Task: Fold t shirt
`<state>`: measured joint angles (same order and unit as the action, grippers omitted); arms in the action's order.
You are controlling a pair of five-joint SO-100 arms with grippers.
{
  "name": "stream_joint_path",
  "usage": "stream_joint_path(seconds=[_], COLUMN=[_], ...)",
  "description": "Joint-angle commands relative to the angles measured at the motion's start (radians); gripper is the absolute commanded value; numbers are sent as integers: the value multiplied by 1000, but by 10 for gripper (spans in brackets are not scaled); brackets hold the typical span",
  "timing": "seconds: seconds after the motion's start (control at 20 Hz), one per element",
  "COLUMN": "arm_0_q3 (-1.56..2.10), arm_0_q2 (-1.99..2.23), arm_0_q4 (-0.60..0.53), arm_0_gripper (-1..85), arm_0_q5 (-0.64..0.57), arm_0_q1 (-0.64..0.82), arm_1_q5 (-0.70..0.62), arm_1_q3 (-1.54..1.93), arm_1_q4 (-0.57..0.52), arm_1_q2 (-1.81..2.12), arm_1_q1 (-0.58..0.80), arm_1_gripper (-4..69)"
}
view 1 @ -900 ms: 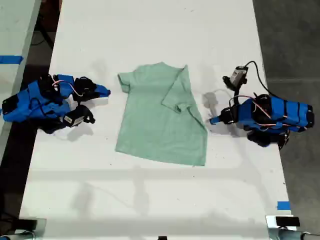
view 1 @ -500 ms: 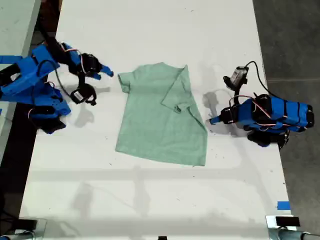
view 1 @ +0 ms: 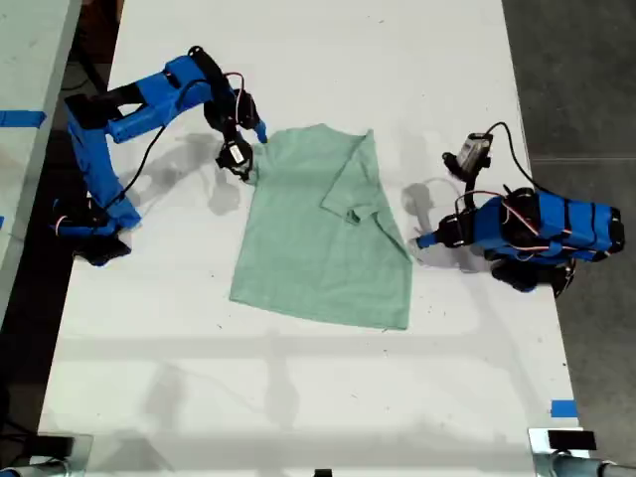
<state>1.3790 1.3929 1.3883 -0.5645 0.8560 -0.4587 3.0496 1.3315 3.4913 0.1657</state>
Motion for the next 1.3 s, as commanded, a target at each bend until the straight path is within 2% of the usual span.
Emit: stream_joint_path(seconds=[0.0, 0.1, 0.25, 0.3, 0.35, 0.5, 0.9, 1.05, 1.25], arm_0_q3=[40, 109, 281, 310, 324, 319, 218, 94, -238], arm_0_q2=[81, 80, 55, 51, 52, 135, 554, 515, 247], arm_0_q4=[5, -12, -140, -163, -173, -109, 183, 193, 190], arm_0_gripper=[161, 166, 150, -2, -3, -3, -3, -3, -3], arm_0_q5=[46, 61, 71, 72, 67, 77, 110, 146, 207], arm_0_q1=[17, 18, 26, 28, 25, 26, 92, 8, -166], arm_1_q5=[6, 6, 8, 8, 8, 8, 8, 8, 9], arm_1_q3=[60, 60, 60, 60, 60, 60, 60, 60, 60], arm_1_q4=[-5, -5, -5, -5, -5, -5, -5, -5, -5], arm_1_q2=[11, 11, 11, 11, 11, 11, 11, 11, 11], arm_1_q1=[-6, -5, -6, -6, -6, -5, -3, 0, 0], arm_1_gripper=[9, 9, 9, 9, 9, 9, 9, 9, 9])
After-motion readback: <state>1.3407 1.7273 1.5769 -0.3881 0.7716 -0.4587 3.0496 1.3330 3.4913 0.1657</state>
